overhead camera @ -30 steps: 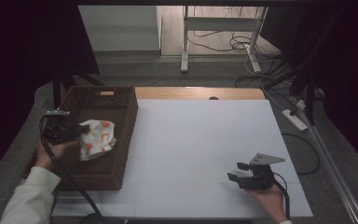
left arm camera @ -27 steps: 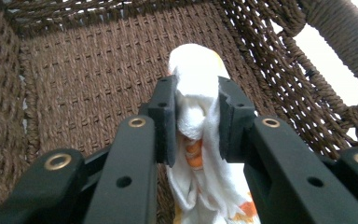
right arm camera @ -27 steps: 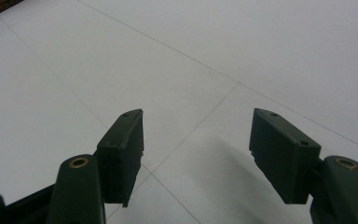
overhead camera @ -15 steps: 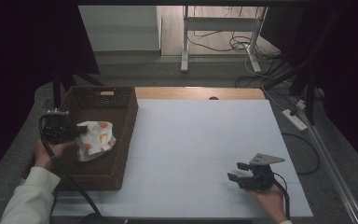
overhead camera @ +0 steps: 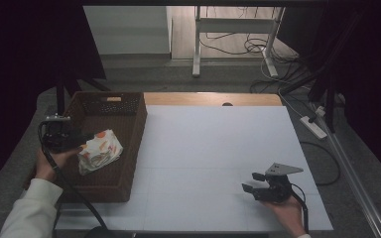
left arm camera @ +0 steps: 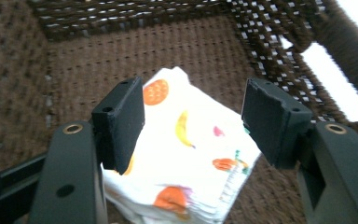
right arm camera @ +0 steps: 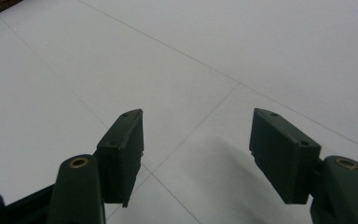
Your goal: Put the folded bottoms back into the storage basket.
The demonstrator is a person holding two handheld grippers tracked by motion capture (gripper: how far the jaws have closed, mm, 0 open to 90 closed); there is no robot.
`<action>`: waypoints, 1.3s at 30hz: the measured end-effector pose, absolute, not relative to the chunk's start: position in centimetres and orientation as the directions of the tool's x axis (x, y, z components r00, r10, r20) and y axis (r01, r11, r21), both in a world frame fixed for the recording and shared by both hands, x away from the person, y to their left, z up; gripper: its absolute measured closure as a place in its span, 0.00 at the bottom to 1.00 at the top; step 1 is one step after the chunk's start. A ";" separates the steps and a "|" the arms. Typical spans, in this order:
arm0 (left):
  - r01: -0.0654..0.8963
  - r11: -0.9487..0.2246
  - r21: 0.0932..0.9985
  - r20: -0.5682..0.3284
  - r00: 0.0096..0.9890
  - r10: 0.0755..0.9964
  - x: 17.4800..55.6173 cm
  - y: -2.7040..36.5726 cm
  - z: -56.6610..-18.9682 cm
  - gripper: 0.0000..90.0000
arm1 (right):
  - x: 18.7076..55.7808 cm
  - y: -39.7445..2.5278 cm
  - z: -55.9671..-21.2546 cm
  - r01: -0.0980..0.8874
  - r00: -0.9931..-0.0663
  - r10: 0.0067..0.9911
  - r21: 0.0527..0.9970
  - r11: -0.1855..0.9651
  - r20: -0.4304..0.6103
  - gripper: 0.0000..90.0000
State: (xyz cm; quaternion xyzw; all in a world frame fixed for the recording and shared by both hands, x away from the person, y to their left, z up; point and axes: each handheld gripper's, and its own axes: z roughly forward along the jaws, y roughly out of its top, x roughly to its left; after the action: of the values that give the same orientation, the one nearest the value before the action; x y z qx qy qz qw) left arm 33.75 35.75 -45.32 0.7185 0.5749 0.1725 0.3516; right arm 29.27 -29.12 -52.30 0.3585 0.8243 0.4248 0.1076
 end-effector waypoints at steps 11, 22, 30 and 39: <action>0.685 -0.098 0.722 -0.229 0.369 0.901 33.0 34.4 -44.5 0.42 | 29.4 -29.1 -52.4 0.499 -0.720 0.681 0.780 0.377 0.132 0.39; 0.667 -0.140 0.732 -0.230 0.435 0.870 31.8 32.0 -44.3 0.42 | 29.7 -29.2 -52.4 0.499 -0.724 0.675 0.784 0.370 0.143 0.39; 0.652 -0.165 0.740 -0.230 0.476 0.849 30.9 30.8 -44.0 0.42 | 30.0 -29.2 -52.3 0.500 -0.727 0.670 0.784 0.369 0.148 0.39; 0.639 -0.165 0.751 -0.242 0.499 0.832 29.6 29.8 -43.6 0.40 | 30.3 -28.9 -52.2 0.492 -0.732 0.665 0.789 0.368 0.146 0.39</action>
State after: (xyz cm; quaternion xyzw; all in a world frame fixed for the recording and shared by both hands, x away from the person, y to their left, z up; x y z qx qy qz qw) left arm 29.60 29.82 -43.63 0.7548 0.4874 0.1136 0.4241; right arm 30.28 -28.93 -52.23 0.3522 0.8212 0.4380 0.0989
